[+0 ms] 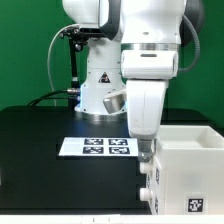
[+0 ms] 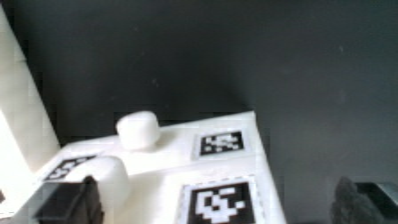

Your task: Assemble drawer

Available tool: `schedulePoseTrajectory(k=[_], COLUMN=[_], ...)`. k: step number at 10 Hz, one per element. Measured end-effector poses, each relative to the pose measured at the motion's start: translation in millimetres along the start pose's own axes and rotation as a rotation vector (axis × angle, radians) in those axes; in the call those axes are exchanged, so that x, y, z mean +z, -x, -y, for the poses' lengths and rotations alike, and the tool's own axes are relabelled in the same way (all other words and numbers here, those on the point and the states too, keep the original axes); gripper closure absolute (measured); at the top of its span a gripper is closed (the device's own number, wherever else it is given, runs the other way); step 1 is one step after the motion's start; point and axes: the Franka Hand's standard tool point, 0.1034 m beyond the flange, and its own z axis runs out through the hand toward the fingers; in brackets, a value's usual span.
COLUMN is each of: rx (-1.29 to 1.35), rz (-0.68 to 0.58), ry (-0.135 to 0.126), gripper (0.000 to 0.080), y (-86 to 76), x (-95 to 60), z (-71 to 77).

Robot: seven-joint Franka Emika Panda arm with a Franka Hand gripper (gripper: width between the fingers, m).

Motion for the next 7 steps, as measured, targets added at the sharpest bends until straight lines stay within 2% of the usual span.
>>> schedulePoseTrajectory(k=[4,7], rx=[-0.006,0.001], rz=[0.021,0.027], ry=[0.003,-0.003], gripper=[0.0150,0.0150], y=[37.6,61.0], x=[-16.5,-13.3], z=[-11.1,-12.4])
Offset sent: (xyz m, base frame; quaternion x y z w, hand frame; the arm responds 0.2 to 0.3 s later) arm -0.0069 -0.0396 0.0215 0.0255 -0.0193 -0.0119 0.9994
